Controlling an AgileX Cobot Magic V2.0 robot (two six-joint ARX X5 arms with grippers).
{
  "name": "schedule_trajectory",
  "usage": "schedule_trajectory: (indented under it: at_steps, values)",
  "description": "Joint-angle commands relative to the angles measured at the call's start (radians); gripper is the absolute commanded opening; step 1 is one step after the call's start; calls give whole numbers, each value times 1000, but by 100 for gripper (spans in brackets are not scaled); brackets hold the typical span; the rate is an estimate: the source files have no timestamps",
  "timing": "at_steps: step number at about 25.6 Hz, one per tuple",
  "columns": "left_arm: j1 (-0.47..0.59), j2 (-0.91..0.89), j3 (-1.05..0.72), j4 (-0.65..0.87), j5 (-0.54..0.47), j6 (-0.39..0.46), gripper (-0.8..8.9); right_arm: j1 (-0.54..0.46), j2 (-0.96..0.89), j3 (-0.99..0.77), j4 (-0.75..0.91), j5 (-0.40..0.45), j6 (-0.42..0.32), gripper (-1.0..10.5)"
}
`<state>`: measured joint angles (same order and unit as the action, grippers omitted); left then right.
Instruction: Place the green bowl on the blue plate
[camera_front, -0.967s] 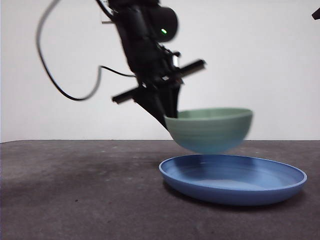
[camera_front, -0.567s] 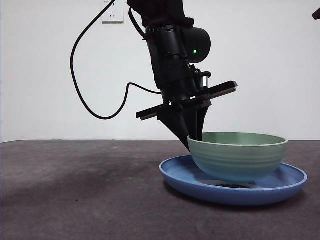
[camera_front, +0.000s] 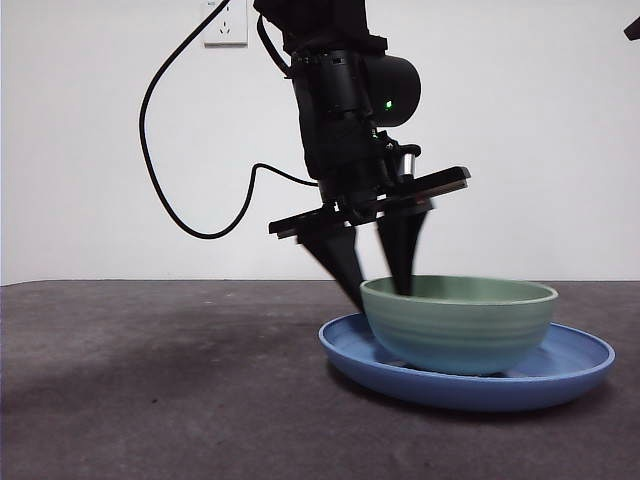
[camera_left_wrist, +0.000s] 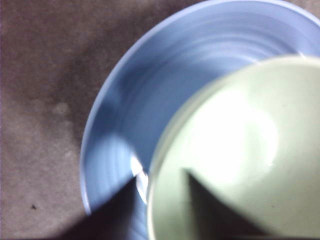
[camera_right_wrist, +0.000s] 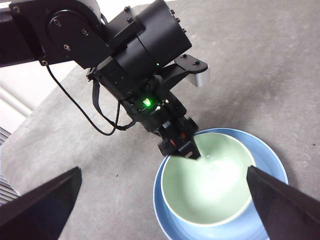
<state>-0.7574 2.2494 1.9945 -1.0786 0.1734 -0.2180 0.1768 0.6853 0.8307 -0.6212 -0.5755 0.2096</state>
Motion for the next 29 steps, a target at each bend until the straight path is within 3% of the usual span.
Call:
schedule_trajectory:
  at_steps: [1,9,13,17,23,29]
  values:
    - [-5,28,52,-31,-1,22,477,4,6,13,6,-2,-9,608]
    - [38,16,358,-365,-2,137,491,4,6,13,6,0,-8,609]
    - [68,-108,373,-381,-2,149,604,4,6,13,6,0,-8,608]
    - [87,-286,369,-386,-2,151,603,4,6,13,6,0,-8,608]
    - [94,-609,205,-387,-2,217,603,4,6,13,-38,0,-4,608]
    - [97,-893,-90,-379,-1,340,602,4,6,13,-38,0,6,608]
